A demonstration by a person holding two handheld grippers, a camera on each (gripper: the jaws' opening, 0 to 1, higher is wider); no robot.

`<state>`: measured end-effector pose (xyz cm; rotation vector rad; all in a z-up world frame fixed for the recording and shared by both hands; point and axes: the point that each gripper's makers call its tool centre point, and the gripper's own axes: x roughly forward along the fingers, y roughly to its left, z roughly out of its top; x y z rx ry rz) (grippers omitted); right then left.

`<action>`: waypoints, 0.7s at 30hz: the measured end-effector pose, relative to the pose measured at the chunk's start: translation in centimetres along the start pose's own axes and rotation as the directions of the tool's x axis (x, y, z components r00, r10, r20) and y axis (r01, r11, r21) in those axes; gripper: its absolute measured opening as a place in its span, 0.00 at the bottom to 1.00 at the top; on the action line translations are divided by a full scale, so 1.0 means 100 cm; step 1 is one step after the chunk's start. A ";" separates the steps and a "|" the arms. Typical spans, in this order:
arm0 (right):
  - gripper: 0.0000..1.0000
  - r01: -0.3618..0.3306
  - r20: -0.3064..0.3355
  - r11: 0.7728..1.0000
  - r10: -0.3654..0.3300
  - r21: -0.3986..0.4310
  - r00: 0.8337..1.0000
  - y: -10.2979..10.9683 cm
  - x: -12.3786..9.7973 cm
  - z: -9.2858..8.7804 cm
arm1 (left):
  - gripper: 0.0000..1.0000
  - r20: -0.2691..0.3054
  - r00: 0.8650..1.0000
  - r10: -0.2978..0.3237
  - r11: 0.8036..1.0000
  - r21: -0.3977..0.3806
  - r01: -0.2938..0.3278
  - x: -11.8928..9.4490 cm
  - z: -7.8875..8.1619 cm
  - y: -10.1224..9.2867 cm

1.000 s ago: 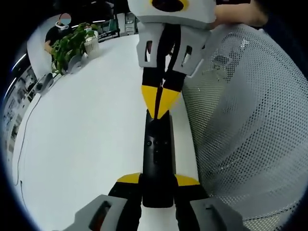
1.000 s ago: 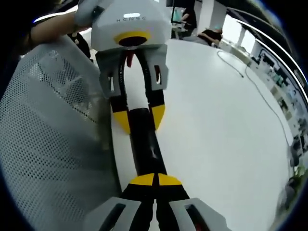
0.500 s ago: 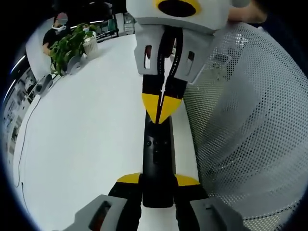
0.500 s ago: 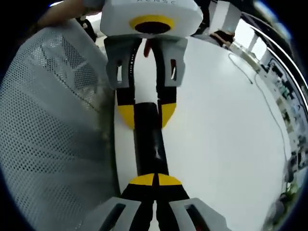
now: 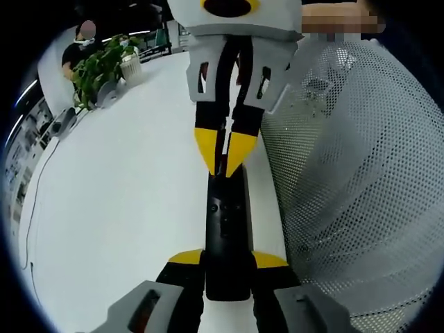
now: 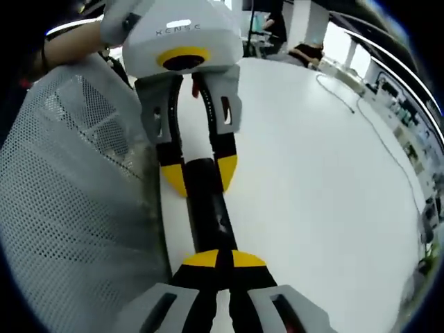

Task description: Press the specified remote control buttons in sequence, fully releasing each button before pressing the next.

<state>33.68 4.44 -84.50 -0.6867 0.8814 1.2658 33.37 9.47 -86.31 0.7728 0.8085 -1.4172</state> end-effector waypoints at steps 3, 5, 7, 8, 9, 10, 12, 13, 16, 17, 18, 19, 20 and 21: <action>0.06 0.001 -0.010 1.000 -0.001 -0.002 1.000 0.001 0.002 -0.001 | 0.25 0.000 1.000 0.000 1.000 0.001 0.000 0.000 0.000 0.000; 0.04 0.001 -0.031 1.000 -0.002 -0.020 1.000 0.002 0.004 -0.005 | 0.25 0.000 1.000 0.000 1.000 0.000 0.000 0.000 0.000 0.000; 0.06 -0.007 -0.042 1.000 0.006 -0.021 0.999 0.004 0.005 -0.007 | 0.25 -0.001 1.000 0.000 1.000 0.000 0.000 0.000 0.000 0.000; 0.05 -0.005 -0.044 1.000 0.004 -0.029 0.999 0.004 0.005 -0.006 | 0.25 -0.001 1.000 0.000 1.000 0.000 0.000 0.000 0.000 0.000; 0.05 -0.001 -0.050 0.999 -0.001 -0.046 0.999 0.003 0.005 -0.006 | 0.25 -0.002 1.000 0.001 1.000 0.000 -0.001 0.000 0.000 0.000; 0.05 0.003 -0.058 0.998 -0.007 -0.067 0.998 0.004 0.006 -0.006 | 0.25 -0.002 1.000 0.001 1.000 0.001 -0.001 0.000 0.000 0.000; 0.05 0.006 -0.071 0.997 -0.011 -0.076 0.997 0.004 0.006 -0.007 | 0.25 -0.002 1.000 0.001 1.000 0.001 -0.001 0.000 0.000 -0.001; 0.05 0.007 -0.079 0.997 -0.013 -0.082 0.997 0.004 0.007 -0.007 | 0.25 -0.003 1.000 0.001 1.000 0.001 -0.001 0.000 0.000 -0.001; 0.05 0.010 -0.087 0.997 -0.016 -0.071 0.996 0.003 0.006 -0.007 | 0.25 -0.003 1.000 0.001 1.000 0.001 -0.001 0.000 0.000 -0.001; 0.05 0.014 -0.087 0.998 -0.019 -0.061 0.996 0.003 0.007 -0.007 | 0.25 -0.001 1.000 0.000 1.000 0.002 0.000 0.000 0.000 -0.001; 0.05 0.017 -0.095 0.998 -0.022 -0.054 0.995 0.003 0.007 -0.007 | 0.25 -0.001 1.000 -0.001 1.000 0.001 0.001 0.000 0.000 -0.001; 0.05 0.022 -0.098 0.998 -0.028 -0.056 0.995 0.004 0.008 -0.006 | 0.25 0.000 1.000 -0.004 1.000 0.000 0.004 0.000 0.000 -0.001; 0.05 0.029 -0.106 0.998 -0.034 -0.048 0.994 0.004 0.008 -0.006 | 0.25 0.003 1.000 -0.008 1.000 0.005 0.008 0.000 0.000 -0.001; 0.05 0.036 -0.109 0.998 -0.040 -0.044 0.993 0.004 0.009 -0.005 | 0.25 0.004 1.000 -0.009 1.000 0.007 0.009 0.000 0.000 -0.001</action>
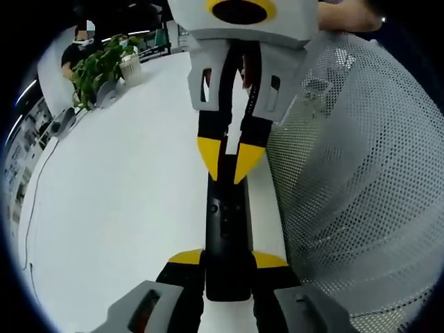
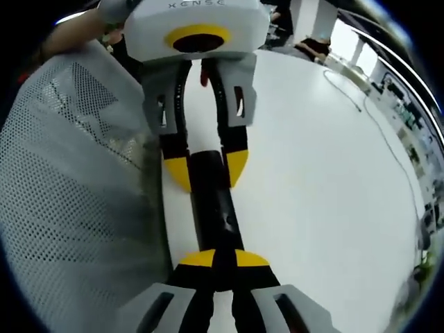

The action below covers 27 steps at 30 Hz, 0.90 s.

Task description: Press the specified remote control buttons in sequence, fully releasing each button before pressing the next.

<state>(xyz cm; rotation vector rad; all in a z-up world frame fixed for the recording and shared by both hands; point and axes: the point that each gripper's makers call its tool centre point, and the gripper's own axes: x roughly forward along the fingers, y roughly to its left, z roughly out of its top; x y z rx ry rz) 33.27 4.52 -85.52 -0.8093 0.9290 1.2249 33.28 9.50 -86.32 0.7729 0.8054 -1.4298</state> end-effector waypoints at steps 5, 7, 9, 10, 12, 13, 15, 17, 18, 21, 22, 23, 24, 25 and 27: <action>0.05 -0.016 0.043 1.000 0.016 0.008 0.999 -0.002 -0.002 -0.001 | 0.25 0.009 1.000 -0.001 1.000 -0.006 0.001 0.000 0.000 0.000; 0.05 -0.023 0.071 1.000 0.021 0.020 0.997 -0.002 -0.003 -0.001 | 0.25 0.011 1.000 0.001 1.000 -0.010 -0.001 0.000 0.000 0.000; 0.05 -0.026 0.072 1.000 0.024 0.017 0.997 -0.002 -0.003 0.000 | 0.25 0.012 1.000 0.001 1.000 -0.012 0.000 0.000 0.001 0.000; 0.05 -0.028 0.071 0.999 0.026 0.025 0.997 -0.002 -0.002 0.001 | 0.25 0.012 1.000 0.000 1.000 -0.012 0.000 0.000 0.001 0.000; 0.07 -0.038 0.085 0.999 0.035 0.036 0.996 -0.001 -0.001 0.006 | 0.25 0.012 1.000 -0.001 1.000 -0.012 0.001 0.000 0.000 0.000; 0.09 -0.040 0.087 0.998 0.036 0.043 0.996 -0.001 -0.001 0.008 | 0.25 0.011 1.000 0.000 1.000 -0.011 0.000 0.000 0.000 0.000; 0.10 -0.039 0.078 0.999 0.037 0.015 0.996 0.002 0.002 0.009 | 0.25 0.013 1.000 0.000 1.000 -0.011 0.000 0.000 0.000 0.000; 0.10 -0.032 0.071 0.999 0.033 -0.009 0.997 0.002 0.002 0.009 | 0.25 0.014 1.000 -0.001 1.000 -0.013 0.001 0.000 0.000 0.000; 0.09 -0.031 0.073 1.000 0.031 -0.006 0.997 0.001 0.002 0.009 | 0.25 0.014 1.000 -0.001 1.000 -0.012 0.001 0.000 0.000 0.000; 0.08 -0.039 0.083 0.999 0.038 0.015 0.996 0.000 0.002 0.008 | 0.25 0.014 1.000 -0.001 1.000 -0.012 0.001 0.000 0.000 0.000; 0.08 -0.041 0.083 0.999 0.039 0.015 0.996 0.000 0.002 0.008 | 0.25 0.013 1.000 -0.001 1.000 -0.012 0.001 -0.001 0.000 0.000; 0.08 -0.042 0.082 0.999 0.039 0.024 0.996 0.000 0.002 0.008 | 0.25 0.013 1.000 0.000 1.000 -0.012 0.001 -0.001 0.000 0.000; 0.07 -0.040 0.078 0.999 0.038 0.017 0.996 0.000 0.002 0.008 | 0.25 0.014 1.000 0.000 1.000 -0.012 0.001 -0.001 0.000 0.000; 0.07 -0.039 0.077 0.999 0.038 0.010 0.996 0.000 0.002 0.008 | 0.25 0.013 1.000 0.000 1.000 -0.012 0.000 0.000 0.000 0.000; 0.07 -0.025 0.068 0.999 0.027 -0.030 0.997 0.001 0.003 0.008 | 0.25 0.012 1.000 0.000 1.000 -0.011 0.000 0.000 0.000 0.000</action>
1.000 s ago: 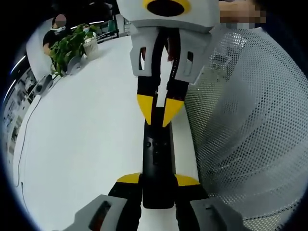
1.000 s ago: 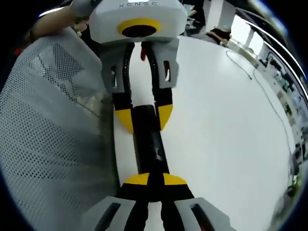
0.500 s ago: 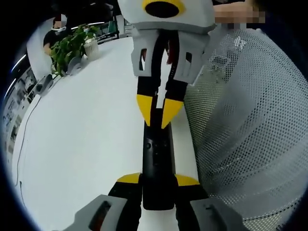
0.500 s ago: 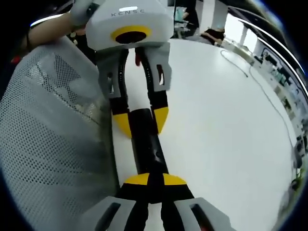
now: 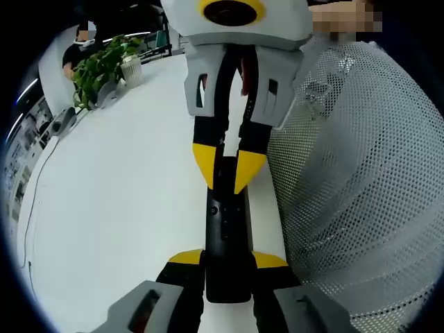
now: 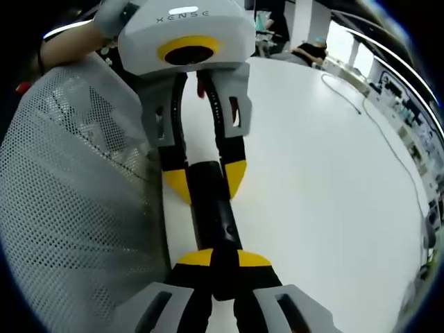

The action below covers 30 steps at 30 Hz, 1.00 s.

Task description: Press the specified remote control buttons in sequence, fully releasing each button before pressing the next.

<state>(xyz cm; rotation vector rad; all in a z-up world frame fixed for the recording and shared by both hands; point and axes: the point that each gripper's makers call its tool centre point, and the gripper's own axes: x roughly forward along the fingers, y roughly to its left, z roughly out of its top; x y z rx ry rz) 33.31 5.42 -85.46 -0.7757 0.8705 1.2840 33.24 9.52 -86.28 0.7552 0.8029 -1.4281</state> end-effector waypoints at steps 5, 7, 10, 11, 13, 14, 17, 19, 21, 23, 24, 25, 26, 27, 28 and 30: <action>0.07 -0.008 0.019 0.999 0.007 0.053 1.000 -0.002 -0.001 0.000 | 0.25 -0.001 1.000 0.000 1.000 0.000 0.000 0.000 0.000 0.000; 0.07 -0.011 0.043 0.999 0.010 0.041 0.999 -0.002 -0.002 -0.001 | 0.25 0.001 1.000 0.001 1.000 -0.001 -0.001 0.000 0.000 0.000; 0.07 -0.022 0.056 0.997 0.018 0.074 0.998 -0.003 -0.002 0.001 | 0.25 0.003 1.000 0.001 1.000 -0.004 -0.001 0.000 0.000 0.000; 0.07 -0.021 0.055 0.998 0.018 0.066 0.998 -0.003 -0.002 0.001 | 0.25 0.004 1.000 0.001 1.000 -0.005 -0.001 0.000 0.000 0.000; 0.06 -0.013 0.047 0.999 0.011 0.047 0.999 -0.003 -0.001 0.002 | 0.25 0.005 1.000 0.001 1.000 -0.005 -0.001 0.000 0.000 0.000; 0.06 -0.010 0.041 0.999 0.009 0.039 0.999 -0.002 -0.001 0.002 | 0.25 0.004 1.000 0.001 1.000 -0.004 -0.001 0.000 0.000 0.000; 0.05 -0.003 0.034 1.000 0.002 0.008 0.999 -0.001 -0.001 0.003 | 0.25 0.001 1.000 0.002 1.000 0.001 -0.002 0.000 0.000 0.000; 0.05 0.000 0.030 1.000 0.000 0.001 1.000 -0.001 -0.001 0.004 | 0.25 0.002 1.000 0.002 1.000 0.000 -0.002 0.000 0.000 0.000; 0.03 0.001 0.029 1.000 -0.001 -0.003 1.000 -0.002 0.000 0.005 | 0.25 0.002 1.000 0.001 1.000 0.001 -0.001 0.000 0.000 0.000; 0.02 0.002 0.027 1.000 -0.001 -0.016 1.000 -0.001 0.001 0.006 | 0.25 0.002 1.000 0.001 1.000 0.001 -0.001 0.000 0.000 0.000; 0.02 0.001 0.025 1.000 -0.001 -0.019 1.000 -0.001 0.001 0.007 | 0.25 0.002 1.000 0.002 1.000 0.003 -0.002 0.000 0.000 0.000; 0.02 0.004 0.022 1.000 -0.003 -0.017 1.000 -0.001 0.002 0.006 | 0.25 0.001 1.000 0.002 1.000 0.003 -0.002 0.000 0.000 0.000; 0.02 0.004 0.019 1.000 -0.003 -0.020 1.000 -0.001 0.001 0.006 | 0.25 0.001 1.000 0.002 1.000 0.004 -0.002 0.000 0.000 0.000; 0.02 0.006 0.016 1.000 -0.005 -0.030 1.000 -0.001 0.002 0.006 | 0.25 0.001 1.000 0.002 1.000 0.003 -0.002 0.000 0.000 0.001; 0.02 0.007 0.013 0.999 -0.007 -0.036 1.000 -0.001 0.002 0.006 | 0.25 0.001 1.000 0.001 1.000 0.003 -0.001 0.000 0.000 0.001; 0.02 0.014 0.005 0.999 -0.013 -0.049 1.000 0.000 0.002 0.006 | 0.25 0.001 1.000 0.002 1.000 0.003 -0.002 0.000 0.000 0.001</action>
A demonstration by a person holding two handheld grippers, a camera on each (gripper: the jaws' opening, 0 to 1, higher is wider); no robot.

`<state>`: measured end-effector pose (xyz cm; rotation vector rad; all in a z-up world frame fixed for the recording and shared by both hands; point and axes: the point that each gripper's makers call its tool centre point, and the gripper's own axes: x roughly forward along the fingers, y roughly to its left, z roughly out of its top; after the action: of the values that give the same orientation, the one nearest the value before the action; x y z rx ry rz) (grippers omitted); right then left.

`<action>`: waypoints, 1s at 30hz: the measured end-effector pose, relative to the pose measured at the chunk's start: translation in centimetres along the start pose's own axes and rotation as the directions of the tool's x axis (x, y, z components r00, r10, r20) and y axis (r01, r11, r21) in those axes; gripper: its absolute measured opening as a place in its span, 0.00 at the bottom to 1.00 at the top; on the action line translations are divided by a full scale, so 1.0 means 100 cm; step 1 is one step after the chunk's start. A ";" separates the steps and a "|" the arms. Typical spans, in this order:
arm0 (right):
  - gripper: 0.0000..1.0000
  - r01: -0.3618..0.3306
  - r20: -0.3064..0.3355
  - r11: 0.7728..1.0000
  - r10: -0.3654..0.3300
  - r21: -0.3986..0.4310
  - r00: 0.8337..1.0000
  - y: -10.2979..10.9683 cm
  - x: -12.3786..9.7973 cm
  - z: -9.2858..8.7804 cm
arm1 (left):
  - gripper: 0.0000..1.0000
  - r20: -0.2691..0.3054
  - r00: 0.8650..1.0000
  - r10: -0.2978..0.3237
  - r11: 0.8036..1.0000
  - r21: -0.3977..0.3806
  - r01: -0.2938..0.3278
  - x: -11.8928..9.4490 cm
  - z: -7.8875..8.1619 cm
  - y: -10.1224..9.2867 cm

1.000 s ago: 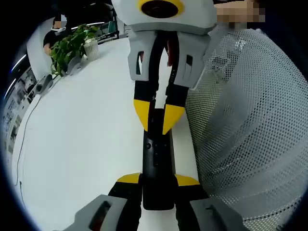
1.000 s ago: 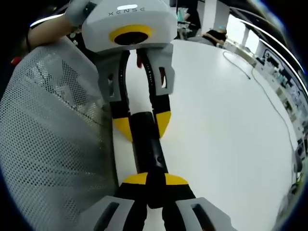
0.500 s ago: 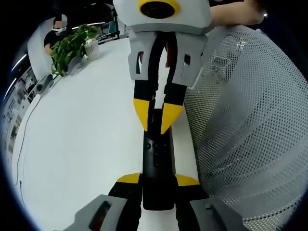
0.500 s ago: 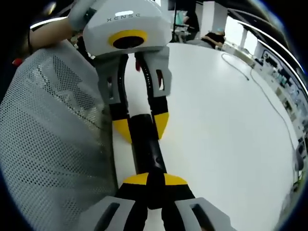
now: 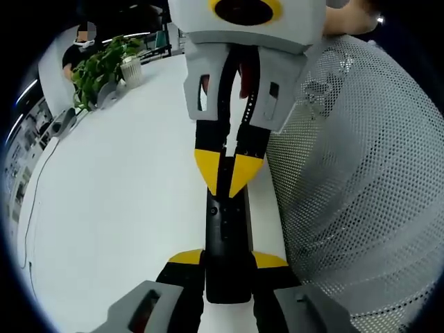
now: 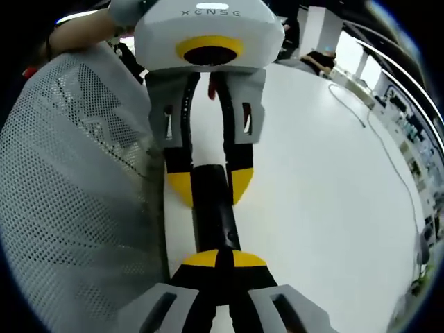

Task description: Press the specified remote control buttons in sequence, fully releasing each button before pressing the next.

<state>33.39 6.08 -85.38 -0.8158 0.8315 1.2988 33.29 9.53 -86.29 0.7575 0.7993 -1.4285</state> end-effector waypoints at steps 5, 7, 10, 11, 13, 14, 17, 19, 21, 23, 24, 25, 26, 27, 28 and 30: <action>0.02 0.021 -0.025 0.999 -0.022 -0.043 0.999 0.001 0.002 0.001 | 0.25 -0.001 1.000 -0.001 1.000 0.000 0.001 0.000 0.000 0.000; 0.01 0.025 -0.026 0.998 -0.026 -0.053 0.999 0.001 0.002 0.001 | 0.25 -0.003 1.000 0.000 1.000 0.005 0.000 0.000 0.000 0.000; 0.01 0.014 -0.003 1.000 -0.014 -0.008 1.000 -0.002 0.001 0.001 | 0.25 0.002 1.000 0.003 1.000 0.001 -0.003 0.000 0.000 0.000; 0.01 0.012 0.002 1.000 -0.012 -0.005 1.000 -0.002 0.000 0.001 | 0.25 0.004 1.000 0.003 1.000 -0.002 -0.003 0.000 0.000 0.000; 0.01 0.014 0.008 1.000 -0.014 -0.007 1.000 -0.001 0.000 0.001 | 0.25 0.006 1.000 0.004 1.000 -0.003 -0.004 0.000 0.000 0.000; 0.01 0.015 0.009 1.000 -0.015 -0.009 1.000 -0.001 0.000 0.001 | 0.25 0.006 1.000 0.004 1.000 -0.002 -0.004 0.000 0.000 0.000; 0.01 0.013 0.009 1.000 -0.013 0.004 1.000 -0.002 0.000 0.002 | 0.25 0.005 1.000 0.004 1.000 -0.001 -0.004 0.000 0.001 0.000; 0.01 0.013 0.013 1.000 -0.013 0.004 1.000 -0.002 0.000 0.002 | 0.25 0.008 1.000 0.006 1.000 -0.003 -0.006 0.000 0.001 0.000; 0.00 0.026 0.017 0.999 -0.026 -0.018 1.000 -0.005 0.000 0.003 | 0.25 0.012 1.000 0.007 1.000 -0.006 -0.007 0.000 0.001 0.001; 0.00 0.006 0.025 1.000 -0.006 -0.020 1.000 -0.001 0.000 0.005 | 0.25 0.013 1.000 0.007 1.000 -0.005 -0.007 0.000 0.001 0.001; 0.00 0.002 0.031 1.000 -0.002 -0.009 1.000 0.000 0.000 0.006 | 0.25 0.011 1.000 0.007 1.000 -0.004 -0.007 0.000 0.001 0.001; 0.00 0.004 0.030 1.000 -0.003 -0.010 1.000 0.000 0.000 0.006 | 0.25 0.009 1.000 0.007 1.000 -0.002 -0.007 0.000 0.001 0.001; 0.00 0.006 0.027 1.000 -0.006 -0.013 1.000 -0.001 0.000 0.006 | 0.25 0.008 1.000 0.007 1.000 -0.002 -0.007 0.000 0.001 0.001; 0.00 0.004 0.027 1.000 -0.004 -0.010 1.000 -0.001 0.000 0.006 | 0.25 0.008 1.000 0.006 1.000 -0.002 -0.006 0.000 0.001 0.001; 0.00 0.002 0.028 1.000 -0.002 -0.006 1.000 -0.001 0.000 0.006 | 0.25 0.008 1.000 0.006 1.000 -0.002 -0.006 0.000 0.001 0.001; 0.00 -0.001 0.030 1.000 0.002 -0.009 1.000 0.000 0.000 0.006 | 0.25 0.009 1.000 0.007 1.000 -0.003 -0.007 0.000 0.001 0.001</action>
<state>33.44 6.58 -85.09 -0.8010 0.8032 1.3140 33.38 9.48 -86.24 0.7505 0.7913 -1.4233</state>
